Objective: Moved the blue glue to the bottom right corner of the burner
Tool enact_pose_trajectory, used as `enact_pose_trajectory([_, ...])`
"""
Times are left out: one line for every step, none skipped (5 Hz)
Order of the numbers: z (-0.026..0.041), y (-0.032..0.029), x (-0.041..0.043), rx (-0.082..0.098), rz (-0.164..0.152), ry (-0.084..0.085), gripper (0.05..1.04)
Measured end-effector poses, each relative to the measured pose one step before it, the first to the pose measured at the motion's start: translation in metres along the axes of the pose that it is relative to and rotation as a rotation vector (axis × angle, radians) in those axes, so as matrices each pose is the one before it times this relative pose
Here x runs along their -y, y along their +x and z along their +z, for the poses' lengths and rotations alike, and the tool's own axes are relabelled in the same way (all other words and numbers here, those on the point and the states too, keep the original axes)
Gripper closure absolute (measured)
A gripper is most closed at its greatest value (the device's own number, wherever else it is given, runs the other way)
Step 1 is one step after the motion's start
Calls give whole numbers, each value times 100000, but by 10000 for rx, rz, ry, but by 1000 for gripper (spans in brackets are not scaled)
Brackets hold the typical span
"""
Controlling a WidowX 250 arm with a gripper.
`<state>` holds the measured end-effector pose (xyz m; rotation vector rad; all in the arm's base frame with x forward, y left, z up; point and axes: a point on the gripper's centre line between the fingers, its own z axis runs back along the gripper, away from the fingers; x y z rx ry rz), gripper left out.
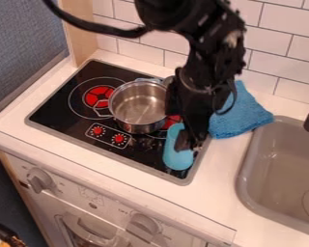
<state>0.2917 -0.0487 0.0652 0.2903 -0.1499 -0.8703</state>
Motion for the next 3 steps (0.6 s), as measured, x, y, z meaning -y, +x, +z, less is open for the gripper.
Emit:
enact_pose_trajectory([2430, 283, -619, 528, 176, 140, 83])
enact_pose_trajectory([3061, 332, -629, 621, 162, 255, 83])
enact_pose_trajectory([2449, -106, -486, 503, 158, 310, 83])
